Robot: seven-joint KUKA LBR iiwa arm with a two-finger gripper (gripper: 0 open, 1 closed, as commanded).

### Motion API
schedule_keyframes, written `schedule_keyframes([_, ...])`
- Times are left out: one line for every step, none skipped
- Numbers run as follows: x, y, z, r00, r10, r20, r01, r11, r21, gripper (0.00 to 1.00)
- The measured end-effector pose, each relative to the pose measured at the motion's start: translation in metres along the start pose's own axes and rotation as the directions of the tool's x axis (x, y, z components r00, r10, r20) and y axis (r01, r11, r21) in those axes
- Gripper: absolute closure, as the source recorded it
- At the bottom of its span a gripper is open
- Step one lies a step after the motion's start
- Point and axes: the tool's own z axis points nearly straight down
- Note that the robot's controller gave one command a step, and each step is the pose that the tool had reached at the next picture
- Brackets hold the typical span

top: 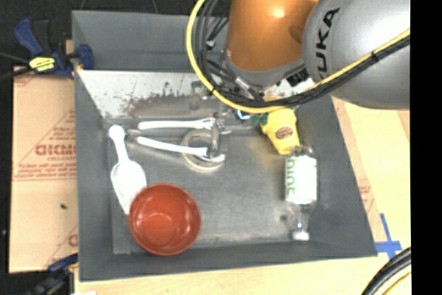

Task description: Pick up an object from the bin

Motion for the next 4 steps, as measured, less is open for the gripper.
schedule_keyframes([-0.003,-0.007,0.026,0.999,0.045,0.008,-0.045,0.999,-0.001,0.0])
schedule_keyframes([0.044,-0.031,0.048,0.998,-0.064,0.011,0.064,0.998,0.001,0.0])
schedule_keyframes([-0.006,-0.067,0.107,0.999,0.04,0.003,-0.04,0.999,-0.001,0.0])
schedule_keyframes([0.017,-0.054,0.086,0.998,0.064,0.003,-0.064,0.998,-0.002,0.0])
